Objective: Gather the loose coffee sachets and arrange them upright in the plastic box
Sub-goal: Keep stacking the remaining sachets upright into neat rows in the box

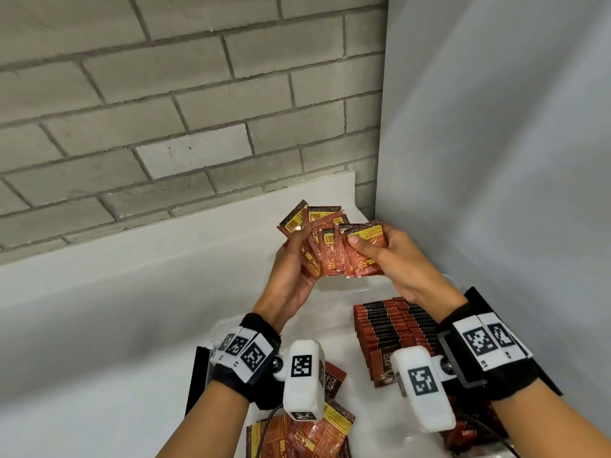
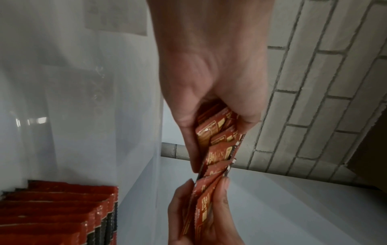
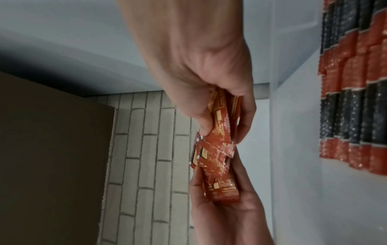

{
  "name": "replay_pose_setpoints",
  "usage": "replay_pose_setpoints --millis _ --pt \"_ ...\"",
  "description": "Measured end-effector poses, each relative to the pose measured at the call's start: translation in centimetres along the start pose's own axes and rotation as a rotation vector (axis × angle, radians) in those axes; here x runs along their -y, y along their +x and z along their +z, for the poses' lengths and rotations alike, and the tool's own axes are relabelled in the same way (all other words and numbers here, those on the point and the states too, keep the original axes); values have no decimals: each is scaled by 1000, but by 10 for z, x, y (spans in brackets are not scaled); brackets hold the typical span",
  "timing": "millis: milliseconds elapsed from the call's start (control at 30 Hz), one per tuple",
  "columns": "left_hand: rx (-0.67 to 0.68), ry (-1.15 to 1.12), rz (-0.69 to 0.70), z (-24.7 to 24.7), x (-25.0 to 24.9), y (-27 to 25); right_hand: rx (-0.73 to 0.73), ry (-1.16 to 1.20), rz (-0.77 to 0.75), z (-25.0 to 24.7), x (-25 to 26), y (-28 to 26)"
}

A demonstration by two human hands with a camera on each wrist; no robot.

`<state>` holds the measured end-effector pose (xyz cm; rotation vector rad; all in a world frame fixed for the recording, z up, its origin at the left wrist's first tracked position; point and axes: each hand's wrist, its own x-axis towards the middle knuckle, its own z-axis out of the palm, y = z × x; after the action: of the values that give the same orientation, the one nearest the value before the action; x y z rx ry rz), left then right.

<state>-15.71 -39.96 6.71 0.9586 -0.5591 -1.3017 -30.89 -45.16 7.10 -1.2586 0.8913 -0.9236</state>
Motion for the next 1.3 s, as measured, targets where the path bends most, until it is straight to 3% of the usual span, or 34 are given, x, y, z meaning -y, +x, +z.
replay_pose_setpoints --millis 300,567,967,1133,1300 --pt "42 -58 25 -2 2 -1 -142 209 55 0 3 2" --pt "100 -3 55 0 2 -3 -97 379 126 4 0 3" --pt "181 101 -38 -1 1 -5 -106 152 -101 1 6 -3" --pt "205 132 -35 -3 3 -3 -111 119 -53 1 5 -1" --pt "174 5 58 -4 3 -2 -116 161 63 -2 4 0"
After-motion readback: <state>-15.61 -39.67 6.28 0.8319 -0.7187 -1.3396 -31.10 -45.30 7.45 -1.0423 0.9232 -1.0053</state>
